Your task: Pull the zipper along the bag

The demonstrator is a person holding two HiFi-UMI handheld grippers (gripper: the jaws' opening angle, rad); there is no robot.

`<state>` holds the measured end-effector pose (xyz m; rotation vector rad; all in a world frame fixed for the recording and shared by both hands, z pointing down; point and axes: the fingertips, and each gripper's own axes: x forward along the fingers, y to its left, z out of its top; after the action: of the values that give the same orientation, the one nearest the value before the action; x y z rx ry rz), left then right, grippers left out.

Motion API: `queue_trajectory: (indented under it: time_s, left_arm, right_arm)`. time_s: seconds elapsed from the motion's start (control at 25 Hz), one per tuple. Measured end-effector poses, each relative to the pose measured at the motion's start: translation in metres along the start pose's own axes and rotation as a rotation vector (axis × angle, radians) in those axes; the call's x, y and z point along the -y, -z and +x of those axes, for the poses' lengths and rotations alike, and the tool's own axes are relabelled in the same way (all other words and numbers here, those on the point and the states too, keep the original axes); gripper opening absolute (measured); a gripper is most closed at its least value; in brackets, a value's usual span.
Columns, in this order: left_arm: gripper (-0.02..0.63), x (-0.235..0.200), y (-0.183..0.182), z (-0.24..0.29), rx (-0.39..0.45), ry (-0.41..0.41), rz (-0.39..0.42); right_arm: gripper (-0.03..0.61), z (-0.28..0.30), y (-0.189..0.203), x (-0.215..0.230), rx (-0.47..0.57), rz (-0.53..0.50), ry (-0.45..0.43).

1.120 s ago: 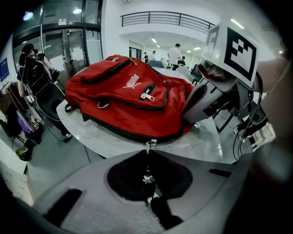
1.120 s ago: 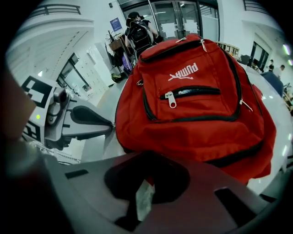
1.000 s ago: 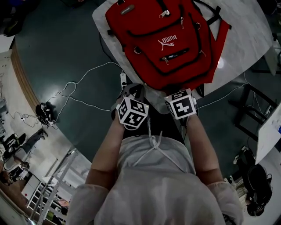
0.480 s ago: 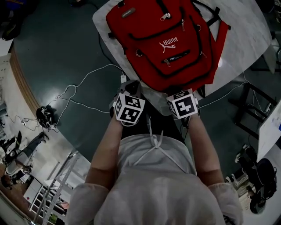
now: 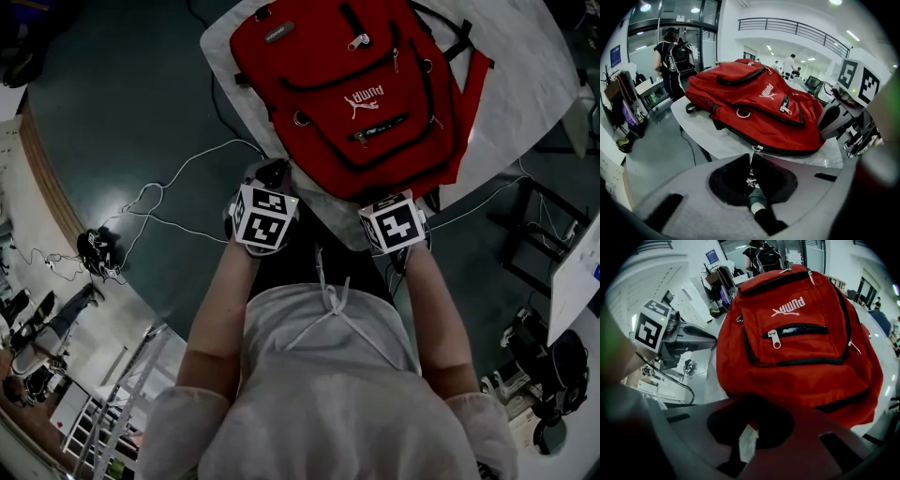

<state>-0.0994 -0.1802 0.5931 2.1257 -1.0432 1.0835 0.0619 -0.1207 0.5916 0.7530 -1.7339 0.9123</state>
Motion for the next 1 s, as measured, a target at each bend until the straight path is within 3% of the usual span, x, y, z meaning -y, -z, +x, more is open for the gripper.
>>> queue_trajectory:
  time_s: [0.24,0.56,0.8,1.0]
  left_arm:
    - [0.029,-0.022,-0.013,0.004,0.023,-0.014,-0.039]
    - [0.034,-0.053,-0.031,0.005,0.051,-0.046,-0.017]
    - [0.038,-0.069,-0.043,0.011,0.039,-0.047,0.024]
    - [0.041,-0.076,-0.045,0.016,0.036,-0.053,0.009]
  right_arm:
    - [0.026,-0.001,0.000,0.002,-0.044,0.027,-0.009]
    - [0.026,0.001,0.001,0.001,-0.005,-0.001,0.063]
    - [0.026,-0.001,-0.003,0.000,0.023,0.005,0.060]
    - [0.026,0.000,-0.005,-0.001,0.022,0.018,0.064]
